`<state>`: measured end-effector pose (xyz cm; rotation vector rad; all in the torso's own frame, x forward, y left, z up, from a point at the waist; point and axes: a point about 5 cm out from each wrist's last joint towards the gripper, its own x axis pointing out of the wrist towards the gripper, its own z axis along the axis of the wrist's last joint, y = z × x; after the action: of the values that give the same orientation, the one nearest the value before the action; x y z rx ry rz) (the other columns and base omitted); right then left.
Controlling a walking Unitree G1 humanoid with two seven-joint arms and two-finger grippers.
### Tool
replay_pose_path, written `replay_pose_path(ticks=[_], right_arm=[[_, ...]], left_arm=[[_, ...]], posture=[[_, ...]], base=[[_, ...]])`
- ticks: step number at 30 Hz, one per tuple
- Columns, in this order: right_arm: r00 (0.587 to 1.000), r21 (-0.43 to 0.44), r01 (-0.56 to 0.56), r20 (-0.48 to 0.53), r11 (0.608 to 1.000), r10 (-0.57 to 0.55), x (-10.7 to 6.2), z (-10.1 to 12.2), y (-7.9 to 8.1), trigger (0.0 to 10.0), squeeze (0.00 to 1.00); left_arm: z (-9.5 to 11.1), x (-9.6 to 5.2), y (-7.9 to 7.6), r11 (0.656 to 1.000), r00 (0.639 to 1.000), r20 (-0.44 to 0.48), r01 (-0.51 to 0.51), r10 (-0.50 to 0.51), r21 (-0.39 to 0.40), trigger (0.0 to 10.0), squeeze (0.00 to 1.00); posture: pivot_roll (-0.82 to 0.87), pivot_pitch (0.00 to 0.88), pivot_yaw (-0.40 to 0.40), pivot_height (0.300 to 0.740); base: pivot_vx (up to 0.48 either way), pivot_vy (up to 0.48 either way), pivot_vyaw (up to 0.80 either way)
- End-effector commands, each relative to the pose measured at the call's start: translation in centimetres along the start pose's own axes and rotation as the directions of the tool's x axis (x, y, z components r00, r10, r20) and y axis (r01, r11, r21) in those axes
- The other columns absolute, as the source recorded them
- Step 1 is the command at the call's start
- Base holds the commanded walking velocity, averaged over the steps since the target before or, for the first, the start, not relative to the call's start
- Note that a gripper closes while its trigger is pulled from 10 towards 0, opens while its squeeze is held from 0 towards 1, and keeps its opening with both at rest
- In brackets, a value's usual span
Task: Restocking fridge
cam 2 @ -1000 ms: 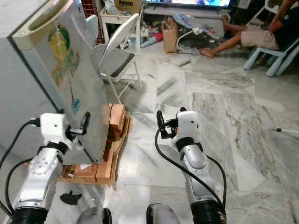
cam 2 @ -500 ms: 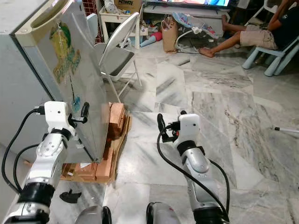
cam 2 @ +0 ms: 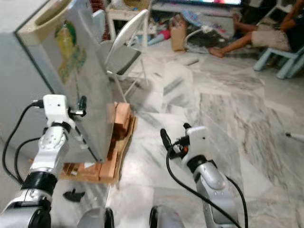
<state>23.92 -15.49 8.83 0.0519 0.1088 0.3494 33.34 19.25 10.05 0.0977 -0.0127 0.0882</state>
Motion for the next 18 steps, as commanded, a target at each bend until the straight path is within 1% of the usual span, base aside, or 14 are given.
replay_pose_path(ticks=[1, 6, 9, 11, 12, 13, 15, 18], right_arm=[[1.0, 0.0, -0.007, -0.001, 1.0, 0.007, 0.1, 0.3, 0.2, 10.0, 0.0], [1.0, 0.005, -0.015, -0.011, 1.0, 0.015, -0.1, 0.3, 0.2, 10.0, 0.0], [0.999, 0.012, -0.028, -0.028, 1.0, 0.029, -0.1, 0.2, 0.2, 10.0, 0.0], [0.994, -0.018, -0.042, -0.104, 0.999, 0.04, -0.2, -0.7, 0.1, 10.0, 0.0], [0.994, -0.018, -0.042, -0.104, 0.999, 0.04, -0.2, -0.7, 0.1, 10.0, 0.0], [0.988, -0.024, -0.05, -0.145, 0.998, 0.046, -0.5, -1.3, -0.1, 10.0, 0.0], [0.985, -0.023, -0.056, -0.165, 0.998, 0.051, -0.7, -1.5, -0.4, 10.0, 0.0], [0.984, -0.024, -0.059, -0.173, 0.998, 0.054, -0.8, -1.6, -0.5, 10.0, 0.0]], left_arm=[[-0.4, 0.0, 0.0, 1.0, 1.0, -0.013, -0.005, 0.005, 0.007, 10.0, 0.0], [-0.5, 0.0, -0.3, 1.0, 1.0, -0.014, 0.006, -0.006, -0.007, 10.0, 0.0], [-0.6, 0.1, -1.0, 0.999, 0.999, -0.009, 0.045, -0.045, -0.026, 10.0, 0.0], [-0.2, 0.4, -1.5, 0.997, 0.997, 0.005, 0.079, -0.079, -0.021, 10.0, 0.0], [-0.2, 0.4, -1.5, 0.997, 0.997, 0.005, 0.079, -0.079, -0.021, 10.0, 0.0], [0.1, 0.6, -2.0, 0.995, 0.995, 0.011, 0.097, -0.097, -0.024, 10.0, 0.0], [0.2, 0.9, -2.5, 0.994, 0.995, 0.008, 0.104, -0.103, -0.029, 10.0, 0.0], [0.3, 1.1, -2.8, 0.994, 0.994, 0.007, 0.109, -0.108, -0.031, 10.0, 0.0]], posture=[[-0.14, 0.1, -0.023, 0.74], [-0.14, 0.103, -0.026, 0.74], [-0.14, 0.104, -0.026, 0.74], [-0.14, 0.104, -0.026, 0.74], [-0.14, 0.104, -0.026, 0.74], [-0.14, 0.109, -0.026, 0.74], [-0.14, 0.109, -0.026, 0.74], [-0.14, 0.11, -0.025, 0.74]], base=[[0.0, 0.0, 0.0], [0.0, 0.0, 0.0], [0.0, 0.0, 0.0], [0.0, 0.0, 0.0], [0.0, 0.0, 0.0], [0.0, 0.0, 0.0], [0.0, 0.0, 0.0], [0.0, 0.0, 0.0]])
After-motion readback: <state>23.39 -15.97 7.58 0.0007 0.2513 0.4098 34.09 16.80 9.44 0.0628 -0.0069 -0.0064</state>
